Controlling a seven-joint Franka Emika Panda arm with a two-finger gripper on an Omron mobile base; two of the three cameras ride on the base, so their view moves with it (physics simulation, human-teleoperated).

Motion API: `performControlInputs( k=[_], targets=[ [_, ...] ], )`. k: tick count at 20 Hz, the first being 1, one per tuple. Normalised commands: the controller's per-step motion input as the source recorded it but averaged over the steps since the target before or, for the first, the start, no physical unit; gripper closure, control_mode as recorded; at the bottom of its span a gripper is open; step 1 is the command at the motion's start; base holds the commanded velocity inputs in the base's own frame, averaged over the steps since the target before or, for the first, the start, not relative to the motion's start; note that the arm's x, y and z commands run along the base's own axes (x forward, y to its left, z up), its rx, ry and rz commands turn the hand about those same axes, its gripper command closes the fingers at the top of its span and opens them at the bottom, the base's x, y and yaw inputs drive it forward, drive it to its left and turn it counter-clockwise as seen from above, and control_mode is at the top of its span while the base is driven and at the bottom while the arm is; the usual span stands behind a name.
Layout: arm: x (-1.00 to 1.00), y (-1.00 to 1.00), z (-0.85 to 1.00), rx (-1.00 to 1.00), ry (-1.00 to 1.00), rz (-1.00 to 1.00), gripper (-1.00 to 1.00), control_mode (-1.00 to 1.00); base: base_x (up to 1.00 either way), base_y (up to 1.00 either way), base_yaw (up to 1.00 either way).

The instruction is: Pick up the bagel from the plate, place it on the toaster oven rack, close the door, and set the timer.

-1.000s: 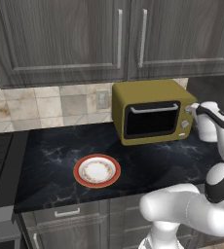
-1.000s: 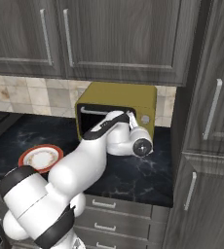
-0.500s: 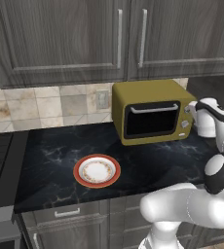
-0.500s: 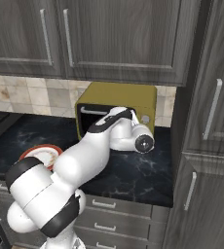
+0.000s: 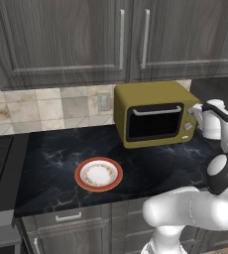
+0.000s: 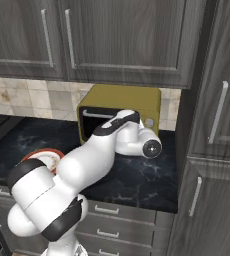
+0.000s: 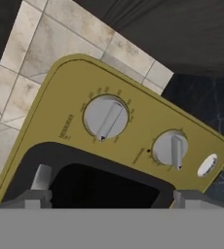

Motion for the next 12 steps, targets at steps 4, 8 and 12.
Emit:
performControlInputs(
  k=[4, 8, 12],
  targets=[
    [0.00, -0.03, -0.25, 0.04, 0.00, 0.00, -1.00, -1.00, 0.00, 0.00, 0.00],
    [-0.03, -0.12, -0.36, 0.04, 0.00, 0.00, -1.00, -1.00, 0.00, 0.00, 0.00],
    [0.00, -0.15, -0.13, 0.01, 0.00, 0.00, -1.00, -1.00, 0.00, 0.00, 0.00]
  ],
)
